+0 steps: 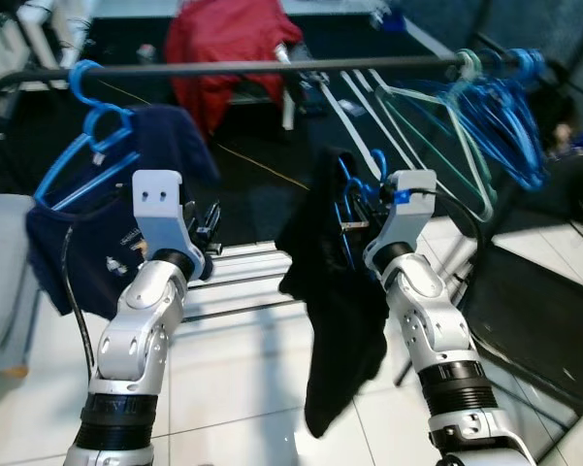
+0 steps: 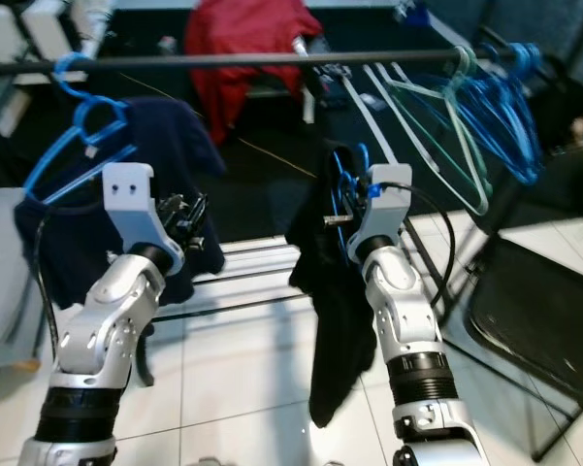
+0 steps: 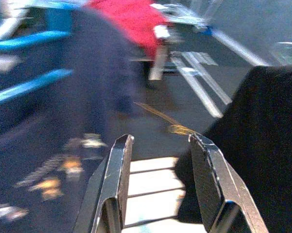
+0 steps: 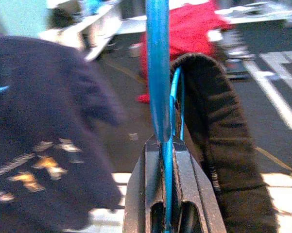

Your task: Hang hanger

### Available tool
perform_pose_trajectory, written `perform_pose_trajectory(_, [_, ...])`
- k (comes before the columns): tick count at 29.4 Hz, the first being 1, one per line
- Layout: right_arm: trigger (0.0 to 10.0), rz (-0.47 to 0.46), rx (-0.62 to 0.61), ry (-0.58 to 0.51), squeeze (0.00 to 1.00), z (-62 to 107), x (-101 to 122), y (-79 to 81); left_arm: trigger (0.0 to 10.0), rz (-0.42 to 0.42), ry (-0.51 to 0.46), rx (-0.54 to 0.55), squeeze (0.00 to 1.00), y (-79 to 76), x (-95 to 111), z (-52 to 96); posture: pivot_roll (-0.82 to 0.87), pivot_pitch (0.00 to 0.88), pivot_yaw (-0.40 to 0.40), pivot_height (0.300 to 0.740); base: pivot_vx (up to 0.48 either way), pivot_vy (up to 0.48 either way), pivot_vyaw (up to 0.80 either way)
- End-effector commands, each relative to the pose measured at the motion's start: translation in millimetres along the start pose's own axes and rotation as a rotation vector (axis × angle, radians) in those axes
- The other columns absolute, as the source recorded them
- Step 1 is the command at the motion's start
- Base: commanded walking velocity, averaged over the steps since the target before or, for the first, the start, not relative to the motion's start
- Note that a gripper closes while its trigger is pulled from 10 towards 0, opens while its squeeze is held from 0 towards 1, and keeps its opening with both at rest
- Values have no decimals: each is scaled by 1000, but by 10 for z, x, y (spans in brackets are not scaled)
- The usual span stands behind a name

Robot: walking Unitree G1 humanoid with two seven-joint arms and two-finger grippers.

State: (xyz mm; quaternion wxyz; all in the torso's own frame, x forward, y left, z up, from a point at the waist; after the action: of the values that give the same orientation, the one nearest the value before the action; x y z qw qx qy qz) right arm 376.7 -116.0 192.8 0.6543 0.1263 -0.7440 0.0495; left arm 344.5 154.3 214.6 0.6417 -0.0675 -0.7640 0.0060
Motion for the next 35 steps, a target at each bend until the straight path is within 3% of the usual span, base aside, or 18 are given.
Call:
perform_pose_trajectory(1, [10000,-16,41,-14,0,-1,29,70,10000,-14,15,13,0,48,-37,-7,2,176,-69,740,416,0,0])
perform_pose_trajectory(6, [10000,-111,81,-18,0,44,-10,129,10000,-9,16,66,0,133,-22,-24,9,179,-70,740,224,0,0])
perform_pose_trajectory(12, [10000,-111,95,-23,0,44,9,161,10000,22,11,100,0,169,-3,-16,7,150,-59,740,0,0,0])
perform_pose_trajectory(13, [10000,-105,99,-25,0,30,15,167,10000,25,10,108,0,178,-3,-28,11,185,-62,740,0,0,0])
perform_pose_trajectory(17, [10000,-63,99,-16,0,13,43,190,10000,2,20,90,0,162,7,-62,6,174,-51,740,0,0,0])
perform_pose_trajectory(23, [10000,-37,38,-26,0,46,7,106,10000,-1,30,81,0,156,-20,-51,3,149,-30,740,0,0,0])
perform_pose_trajectory(26, [10000,-24,-3,-34,0,59,15,31,10000,-9,52,80,0,149,-62,-61,-6,194,-25,740,0,0,0])
perform_pose_trajectory(29, [10000,-19,-26,-34,0,78,15,-17,10000,-10,76,68,0,120,-111,-62,-8,162,-19,740,0,0,0])
perform_pose_trajectory(35, [10000,-20,-54,-3,0,72,-13,-69,10000,2,91,62,0,90,-134,-86,-14,186,-24,740,0,0,0])
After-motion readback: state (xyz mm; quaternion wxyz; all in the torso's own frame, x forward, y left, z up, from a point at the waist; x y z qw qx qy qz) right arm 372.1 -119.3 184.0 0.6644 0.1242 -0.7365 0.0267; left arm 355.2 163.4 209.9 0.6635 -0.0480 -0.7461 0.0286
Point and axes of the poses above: a point about 5 cm out from each wrist's last joint towards the gripper, its own z axis pointing back from the gripper into the wrist, its own x axis along the axis of the wrist's last joint, y = z × x, the point moved 2 cm from there along -z, pointing out of the wrist towards the gripper
